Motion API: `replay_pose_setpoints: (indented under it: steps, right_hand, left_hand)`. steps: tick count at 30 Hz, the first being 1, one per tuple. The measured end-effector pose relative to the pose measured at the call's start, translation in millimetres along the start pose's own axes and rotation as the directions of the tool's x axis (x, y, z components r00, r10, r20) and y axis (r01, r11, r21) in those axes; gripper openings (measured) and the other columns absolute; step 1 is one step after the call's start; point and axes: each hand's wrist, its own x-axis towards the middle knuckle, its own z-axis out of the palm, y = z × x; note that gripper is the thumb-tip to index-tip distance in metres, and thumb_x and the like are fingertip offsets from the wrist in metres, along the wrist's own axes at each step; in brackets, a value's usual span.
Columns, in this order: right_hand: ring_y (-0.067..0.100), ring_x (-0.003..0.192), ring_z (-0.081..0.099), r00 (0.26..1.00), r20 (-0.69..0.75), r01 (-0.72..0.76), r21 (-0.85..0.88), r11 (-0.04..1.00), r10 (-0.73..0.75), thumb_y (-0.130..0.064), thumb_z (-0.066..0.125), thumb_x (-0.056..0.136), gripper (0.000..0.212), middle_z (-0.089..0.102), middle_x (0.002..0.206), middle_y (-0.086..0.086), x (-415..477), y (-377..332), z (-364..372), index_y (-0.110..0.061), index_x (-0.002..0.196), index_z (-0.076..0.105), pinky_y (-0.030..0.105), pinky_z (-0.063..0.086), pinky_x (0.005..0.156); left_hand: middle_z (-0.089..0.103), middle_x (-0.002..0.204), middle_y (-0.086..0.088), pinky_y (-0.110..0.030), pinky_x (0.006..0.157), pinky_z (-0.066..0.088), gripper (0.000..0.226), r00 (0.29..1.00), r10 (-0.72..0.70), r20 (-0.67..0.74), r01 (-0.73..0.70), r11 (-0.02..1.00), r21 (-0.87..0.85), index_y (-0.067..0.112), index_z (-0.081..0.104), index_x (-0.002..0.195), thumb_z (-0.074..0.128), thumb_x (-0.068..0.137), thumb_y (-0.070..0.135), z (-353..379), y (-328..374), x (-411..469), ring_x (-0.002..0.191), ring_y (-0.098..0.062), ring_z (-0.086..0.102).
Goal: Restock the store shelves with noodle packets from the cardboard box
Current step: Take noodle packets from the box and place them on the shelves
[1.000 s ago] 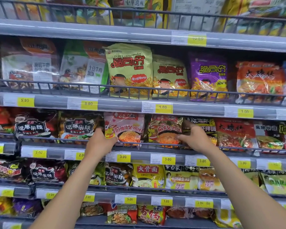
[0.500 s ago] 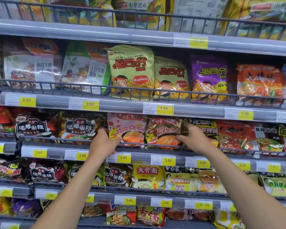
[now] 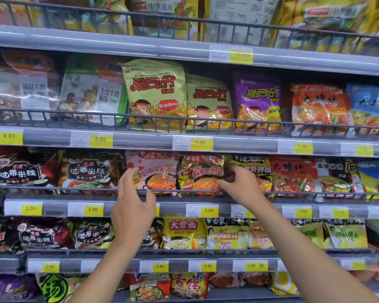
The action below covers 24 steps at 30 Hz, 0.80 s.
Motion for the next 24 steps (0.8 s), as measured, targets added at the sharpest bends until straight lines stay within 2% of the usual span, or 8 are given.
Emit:
replay_pose_setpoints:
  steps: [4, 7, 10, 15, 17, 20, 22, 24]
  right_hand:
    - [0.019, 0.094, 0.065, 0.998, -0.057, 0.018, 0.002, 1.000, -0.018, -0.033, 0.073, 0.089, 0.047, 0.070, 0.104, 0.002, -8.8, 13.0, -13.3, -0.012, 0.129, 0.062, 0.034, 0.054, 0.080]
    - [0.021, 0.099, 0.062, 0.996, -0.085, 0.025, -0.013, 1.000, -0.026, -0.032, 0.072, 0.089, 0.038, 0.068, 0.106, 0.002, -18.0, 33.6, -27.2, -0.013, 0.121, 0.065, 0.038, 0.054, 0.087]
    - [0.015, 0.101, 0.062, 0.992, -0.123, -0.007, -0.033, 0.999, 0.003, -0.034, 0.071, 0.090, 0.038, 0.067, 0.111, -0.003, -24.6, 61.4, -44.1, -0.017, 0.124, 0.066, 0.037, 0.054, 0.092]
    - [0.017, 0.093, 0.062, 0.964, -0.240, -0.146, -0.115, 0.983, 0.116, -0.033, 0.070, 0.091, 0.041, 0.067, 0.117, 0.001, -28.0, 116.6, -87.1, -0.015, 0.126, 0.061, 0.029, 0.048, 0.074]
    - [0.026, 0.100, 0.064, 0.946, -0.261, -0.244, -0.179, 0.953, 0.193, -0.039, 0.070, 0.089, 0.052, 0.064, 0.121, 0.006, -24.8, 137.8, -107.7, -0.012, 0.131, 0.054, 0.035, 0.054, 0.077]
    - [0.028, 0.085, 0.062, 0.921, -0.227, -0.369, -0.246, 0.896, 0.316, -0.053, 0.072, 0.082, 0.048, 0.061, 0.101, 0.006, -16.1, 164.4, -129.0, -0.016, 0.102, 0.049, 0.044, 0.057, 0.075]
    - [0.026, 0.078, 0.062, 0.915, -0.194, -0.396, -0.259, 0.881, 0.354, -0.058, 0.072, 0.079, 0.051, 0.061, 0.092, 0.005, -10.5, 175.1, -133.7, -0.017, 0.093, 0.047, 0.043, 0.058, 0.072]
    - [0.025, 0.073, 0.061, 0.921, -0.171, -0.388, -0.293, 0.874, 0.351, -0.061, 0.071, 0.079, 0.052, 0.061, 0.089, 0.004, -6.2, 181.5, -135.9, -0.016, 0.091, 0.047, 0.038, 0.056, 0.067]
  left_hand:
    - [0.049, 0.140, 0.014, -0.031, 0.037, 0.046, 0.040, 0.989, 0.139, 0.057, -0.138, 0.990, -0.016, 0.032, 0.047, 0.133, 0.060, 0.096, 0.025, 21.4, 29.2, -23.9, 0.045, -0.003, 0.048]
    - [0.052, 0.128, 0.029, -0.028, 0.040, 0.048, 0.027, 0.964, 0.213, 0.159, -0.217, 0.976, 0.006, 0.036, 0.055, 0.125, 0.057, 0.098, 0.032, 41.7, 56.4, -36.4, 0.040, -0.004, 0.047]
    - [0.064, 0.119, 0.027, -0.029, 0.048, 0.054, 0.024, 0.933, 0.273, 0.233, -0.284, 0.959, 0.015, 0.042, 0.059, 0.123, 0.052, 0.100, 0.039, 64.1, 84.3, -44.1, 0.068, 0.000, 0.063]
    - [0.059, 0.140, 0.017, -0.030, 0.079, 0.060, 0.042, 0.915, 0.255, 0.313, -0.275, 0.961, 0.022, 0.039, 0.051, 0.142, 0.050, 0.101, 0.044, 105.7, 121.9, -42.9, 0.115, -0.006, 0.063]
    - [0.061, 0.139, 0.010, -0.032, 0.075, 0.060, 0.050, 0.928, 0.205, 0.312, -0.232, 0.971, 0.052, 0.033, 0.045, 0.149, 0.051, 0.100, 0.043, 118.9, 135.6, -39.4, 0.111, -0.013, 0.066]
    - [0.071, 0.118, 0.002, -0.032, 0.059, 0.051, 0.058, 0.950, 0.107, 0.294, -0.143, 0.984, 0.104, 0.023, 0.038, 0.154, 0.052, 0.100, 0.040, 135.4, 152.4, -35.6, 0.090, -0.019, 0.068]
    - [0.073, 0.101, -0.003, -0.031, 0.052, 0.043, 0.063, 0.953, 0.068, 0.296, -0.116, 0.982, 0.149, 0.018, 0.033, 0.156, 0.053, 0.100, 0.038, 142.9, 160.0, -34.2, 0.081, -0.023, 0.068]
    - [0.071, 0.100, -0.006, -0.032, 0.054, 0.043, 0.063, 0.956, 0.042, 0.291, -0.100, 0.977, 0.189, 0.014, 0.034, 0.154, 0.054, 0.099, 0.036, 149.5, 167.6, -32.2, 0.084, -0.027, 0.069]
